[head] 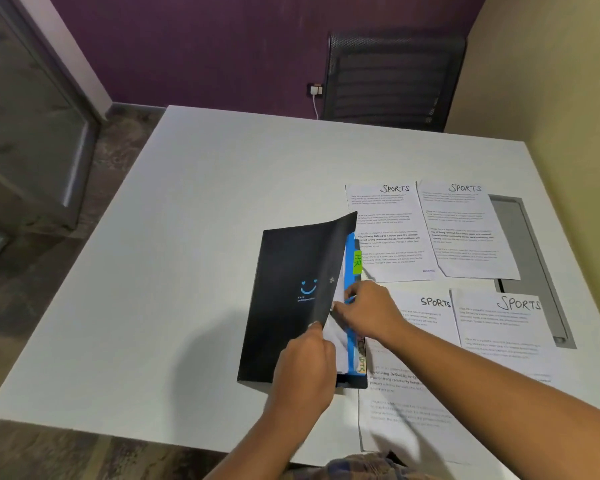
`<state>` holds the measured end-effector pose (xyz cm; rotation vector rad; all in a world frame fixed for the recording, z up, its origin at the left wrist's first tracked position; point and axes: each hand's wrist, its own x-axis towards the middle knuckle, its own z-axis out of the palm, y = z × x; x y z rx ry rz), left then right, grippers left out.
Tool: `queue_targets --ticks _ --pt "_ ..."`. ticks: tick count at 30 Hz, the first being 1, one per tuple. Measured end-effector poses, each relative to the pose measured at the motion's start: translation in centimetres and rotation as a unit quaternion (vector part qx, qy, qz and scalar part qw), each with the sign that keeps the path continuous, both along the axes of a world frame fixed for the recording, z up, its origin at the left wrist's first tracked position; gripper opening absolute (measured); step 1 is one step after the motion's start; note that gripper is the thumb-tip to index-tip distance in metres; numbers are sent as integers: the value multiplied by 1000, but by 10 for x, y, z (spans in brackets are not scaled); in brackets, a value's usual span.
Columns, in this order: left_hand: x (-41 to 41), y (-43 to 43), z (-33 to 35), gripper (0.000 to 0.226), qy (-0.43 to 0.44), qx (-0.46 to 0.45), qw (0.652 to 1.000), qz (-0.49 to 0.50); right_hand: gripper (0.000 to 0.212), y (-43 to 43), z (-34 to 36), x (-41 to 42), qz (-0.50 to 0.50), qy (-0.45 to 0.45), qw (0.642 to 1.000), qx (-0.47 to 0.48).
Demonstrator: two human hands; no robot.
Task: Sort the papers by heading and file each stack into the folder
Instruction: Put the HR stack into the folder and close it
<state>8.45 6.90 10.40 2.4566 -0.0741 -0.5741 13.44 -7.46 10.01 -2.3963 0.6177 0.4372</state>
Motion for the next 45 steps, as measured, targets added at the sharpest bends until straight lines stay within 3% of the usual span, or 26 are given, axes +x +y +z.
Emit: queue_targets --ticks 11,17,20,24,32,38,42,45 --pt "20 -24 -36 76 43 15 999 -24 6 -58 -16 -35 -84 14 992 90" --pt "56 6 -62 79 -20 35 997 -70 15 -73 -30 -29 -112 -3 988 108" --pt "82 34 -81 96 -53 113 987 -96 17 -72 -38 -16 -135 1 980 144" --pt "89 64 -112 117 -13 185 970 -154 15 -69 -54 3 -169 20 971 166" --pt "88 71 -138 118 -28 175 974 -144 5 -59 -78 18 -57 65 992 97" --pt "107 65 -140 119 -23 180 974 -138 21 -59 -85 19 -24 70 995 65" --pt "104 57 -131 115 -21 175 977 -123 16 -61 -80 10 -69 18 992 102" --pt "88 37 -113 91 -89 121 986 -69 13 -70 -69 -4 -109 -21 985 131"
